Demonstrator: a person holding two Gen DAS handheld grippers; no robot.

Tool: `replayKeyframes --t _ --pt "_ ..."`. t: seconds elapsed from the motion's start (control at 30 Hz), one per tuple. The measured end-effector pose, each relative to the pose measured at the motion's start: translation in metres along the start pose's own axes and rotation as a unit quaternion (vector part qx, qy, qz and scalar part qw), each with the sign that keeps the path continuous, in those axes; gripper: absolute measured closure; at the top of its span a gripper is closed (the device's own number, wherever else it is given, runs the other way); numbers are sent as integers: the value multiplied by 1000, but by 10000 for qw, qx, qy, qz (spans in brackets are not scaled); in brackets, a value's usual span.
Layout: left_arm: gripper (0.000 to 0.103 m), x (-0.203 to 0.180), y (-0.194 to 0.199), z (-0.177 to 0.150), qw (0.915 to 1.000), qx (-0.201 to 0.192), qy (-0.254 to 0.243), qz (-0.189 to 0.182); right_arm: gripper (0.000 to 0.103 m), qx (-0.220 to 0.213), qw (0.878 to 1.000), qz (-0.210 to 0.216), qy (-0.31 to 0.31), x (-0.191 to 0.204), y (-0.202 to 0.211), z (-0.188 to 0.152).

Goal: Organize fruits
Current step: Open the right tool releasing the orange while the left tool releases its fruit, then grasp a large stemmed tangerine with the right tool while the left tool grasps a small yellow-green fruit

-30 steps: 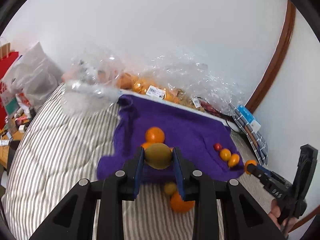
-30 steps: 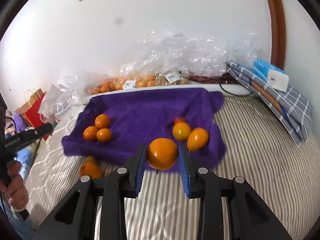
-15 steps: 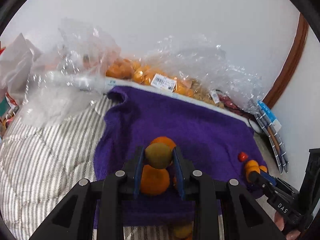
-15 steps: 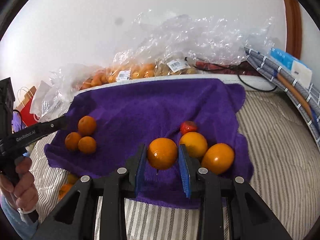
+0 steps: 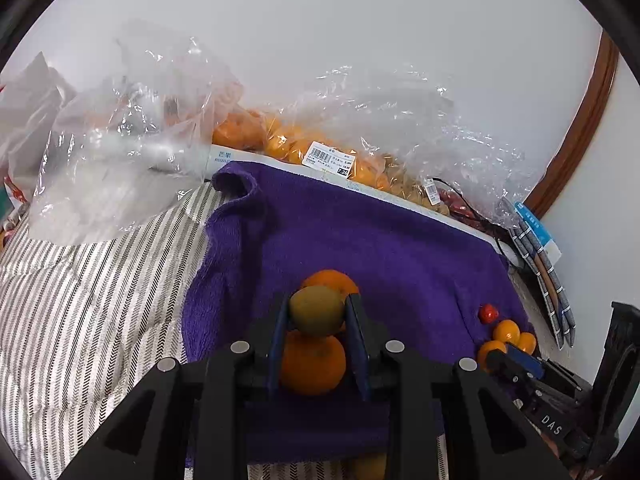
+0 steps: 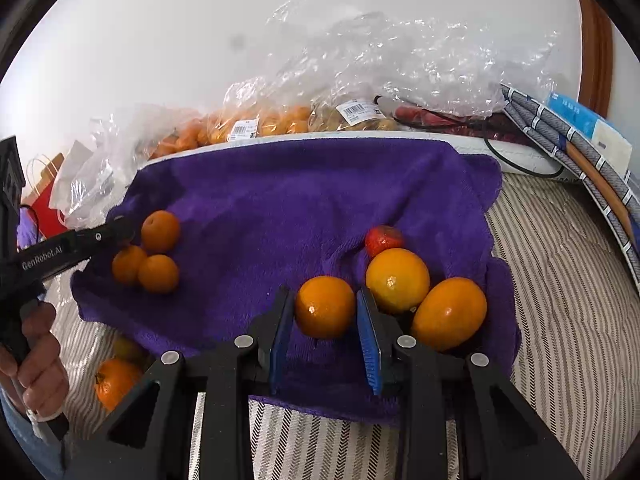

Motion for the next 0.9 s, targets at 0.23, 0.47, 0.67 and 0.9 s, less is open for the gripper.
replayKeyframes --t 0.23,0.47,0.67,0.9 --pt "73 -2 -1 0 9999 58 40 -134 58 -259 9996 -110 -71 -5 17 -1" --pt "65 0 7 1 9998 30 67 -204 58 -278 9994 106 -186 7 52 -7" --pt "60 -1 39 13 9983 -224 203 -504 56 -199 9988 426 100 47 81 -34" --pt "59 13 66 -10 9986 301 -185 398 46 -108 9958 600 680 93 93 -58"
Point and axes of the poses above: each gripper's, at about its wrist camera, not at the fingertips, and y roughly against the way its jaws point, x to its left, z to its top, the point moved 7 cm from there along -y, roughly the way its jaws point, and after that the axes turned 14 degrees about -z, right-handed, at the moved point
